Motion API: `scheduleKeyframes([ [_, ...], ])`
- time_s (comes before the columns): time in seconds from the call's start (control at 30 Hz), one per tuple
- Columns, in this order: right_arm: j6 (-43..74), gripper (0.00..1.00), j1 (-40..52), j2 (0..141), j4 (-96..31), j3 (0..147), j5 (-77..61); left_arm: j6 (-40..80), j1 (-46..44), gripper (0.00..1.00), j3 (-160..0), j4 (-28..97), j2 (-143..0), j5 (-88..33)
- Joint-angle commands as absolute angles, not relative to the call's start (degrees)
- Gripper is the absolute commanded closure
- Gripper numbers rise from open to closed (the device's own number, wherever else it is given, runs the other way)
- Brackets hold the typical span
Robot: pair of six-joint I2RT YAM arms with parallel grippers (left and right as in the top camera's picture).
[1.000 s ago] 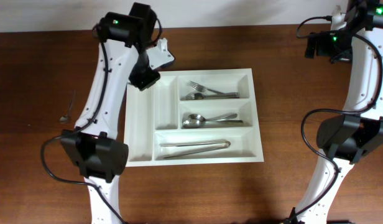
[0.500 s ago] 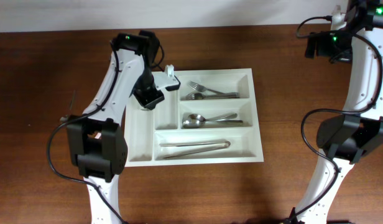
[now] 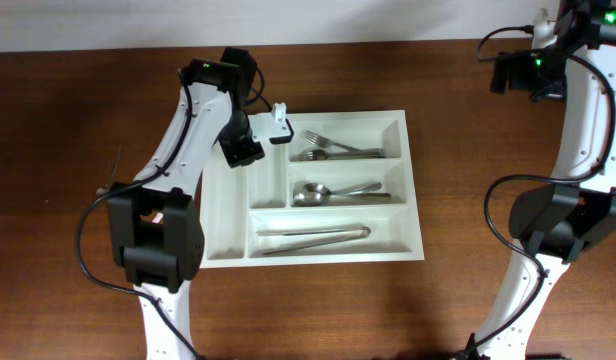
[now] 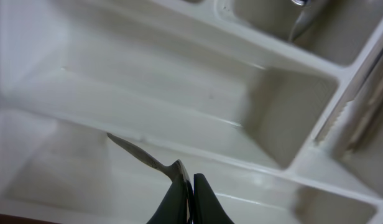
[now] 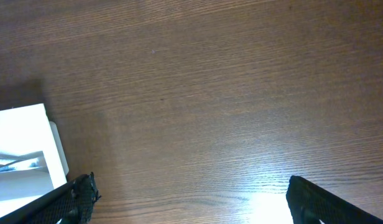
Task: Pack container
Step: 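Lift the spoon with the left gripper and carry it over the tray, then lower the spoon into the left compartment and open the left gripper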
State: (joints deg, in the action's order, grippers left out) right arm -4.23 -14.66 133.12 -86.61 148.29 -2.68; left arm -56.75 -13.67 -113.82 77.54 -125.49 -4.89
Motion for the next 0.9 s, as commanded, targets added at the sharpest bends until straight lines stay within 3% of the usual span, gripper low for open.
scheduleKeyframes([
  [0.0, -3.55, 0.01, -14.74, 132.16, -86.61, 149.05, -3.01, -61.49, -11.97, 0.98, -113.56, 77.06, -124.9, -4.29],
  [0.43, -3.55, 0.01, -14.74, 132.16, -86.61, 149.05, -3.01, -61.65, -7.62, 0.98, -112.88, 76.71, -124.92, -8.19],
  [0.87, -3.55, 0.01, -14.74, 132.16, -86.61, 149.05, -3.01, -61.63, -7.49, 0.98, -101.67, 70.63, -124.92, -9.26],
])
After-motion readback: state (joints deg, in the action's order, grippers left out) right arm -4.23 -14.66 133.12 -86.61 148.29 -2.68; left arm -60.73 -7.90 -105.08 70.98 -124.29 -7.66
